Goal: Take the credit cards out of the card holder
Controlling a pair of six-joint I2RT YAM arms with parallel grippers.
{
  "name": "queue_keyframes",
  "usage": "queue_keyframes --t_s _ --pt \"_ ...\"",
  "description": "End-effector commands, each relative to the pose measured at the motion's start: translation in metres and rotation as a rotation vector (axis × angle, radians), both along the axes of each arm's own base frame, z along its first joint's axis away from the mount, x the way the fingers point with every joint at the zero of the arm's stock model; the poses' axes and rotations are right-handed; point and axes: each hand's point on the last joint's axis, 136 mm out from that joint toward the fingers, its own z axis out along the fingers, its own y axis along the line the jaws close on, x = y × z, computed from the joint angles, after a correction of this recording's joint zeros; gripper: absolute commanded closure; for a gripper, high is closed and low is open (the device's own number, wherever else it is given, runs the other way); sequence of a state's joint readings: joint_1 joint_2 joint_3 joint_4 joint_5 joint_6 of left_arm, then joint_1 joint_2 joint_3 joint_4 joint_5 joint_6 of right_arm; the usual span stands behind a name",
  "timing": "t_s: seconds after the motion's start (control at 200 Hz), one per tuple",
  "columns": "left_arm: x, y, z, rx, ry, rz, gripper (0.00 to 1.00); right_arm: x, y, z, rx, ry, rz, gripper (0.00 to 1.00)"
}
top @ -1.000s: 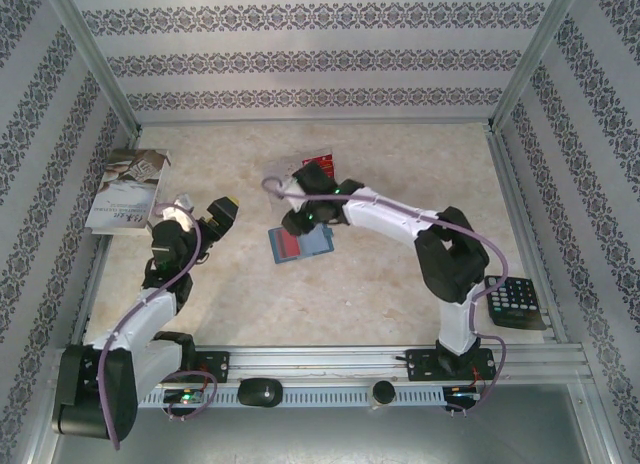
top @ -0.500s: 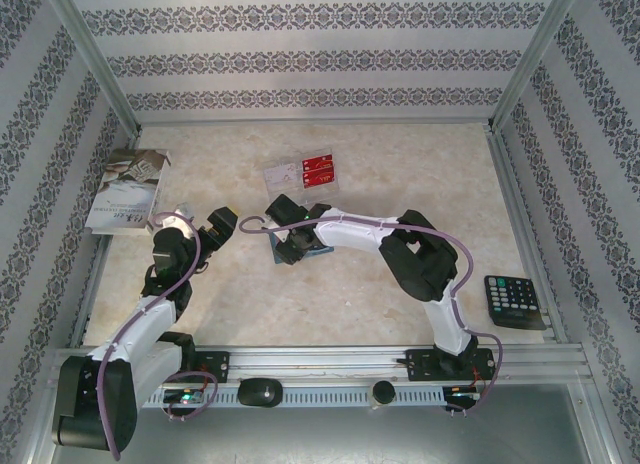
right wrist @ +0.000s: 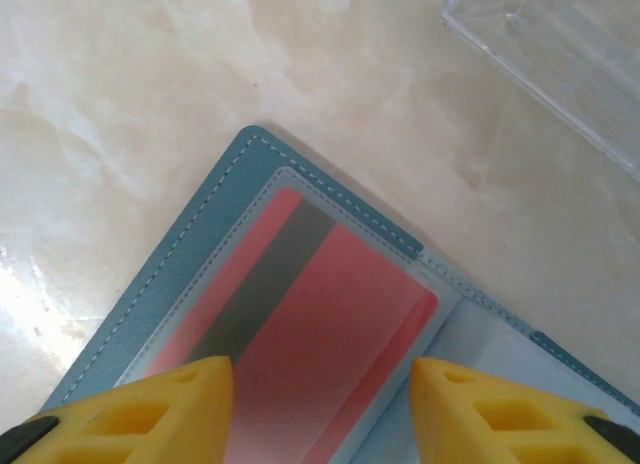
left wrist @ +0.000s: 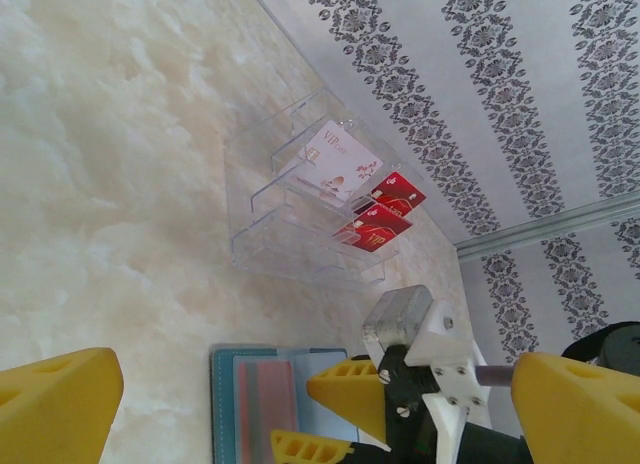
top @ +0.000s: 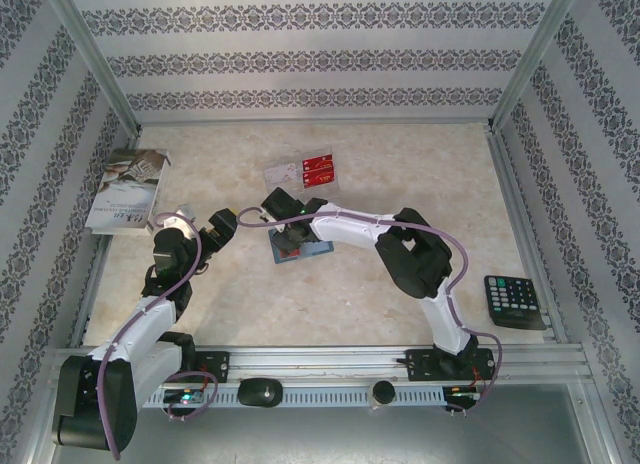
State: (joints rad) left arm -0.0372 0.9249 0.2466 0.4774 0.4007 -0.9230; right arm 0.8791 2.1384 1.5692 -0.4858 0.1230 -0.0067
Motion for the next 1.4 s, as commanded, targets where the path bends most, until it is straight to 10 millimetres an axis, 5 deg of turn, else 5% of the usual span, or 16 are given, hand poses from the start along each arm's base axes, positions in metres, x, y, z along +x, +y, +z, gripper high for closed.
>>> queue_keyframes --t_s 0.0,0.405,0.58,0.909,1.124,1.259,1.394 --pt "-0.001 0.000 -0.001 0.014 -0.005 -0.016 0.00 0.004 -0.009 -0.018 -0.072 0.010 0.000 0.50" --pt "-0.002 -0.003 -0.001 0.017 -0.005 -0.033 0.00 -0.022 -0.013 -0.055 -0.083 0.140 -0.007 0.74" --pt "-0.003 -0.004 -0.001 0.018 -0.004 -0.042 0.00 -0.023 -0.009 -0.054 -0.019 0.181 -0.022 1.00" --pt "-0.004 -0.010 -0.013 0.026 0.024 -0.063 0.03 -0.013 0.021 0.011 0.319 0.242 -0.058 1.00" --pt "-0.004 -0.017 -0.021 0.013 0.043 -0.092 0.05 -0.007 0.013 0.021 0.331 0.216 -0.108 1.00" --pt "-0.004 -0.019 -0.020 0.024 0.038 -0.097 0.05 0.000 0.004 0.021 0.261 0.146 -0.144 0.64" --pt "-0.004 -0.019 -0.018 0.031 0.033 -0.100 0.05 0.006 -0.002 0.020 0.141 0.047 -0.114 0.61"
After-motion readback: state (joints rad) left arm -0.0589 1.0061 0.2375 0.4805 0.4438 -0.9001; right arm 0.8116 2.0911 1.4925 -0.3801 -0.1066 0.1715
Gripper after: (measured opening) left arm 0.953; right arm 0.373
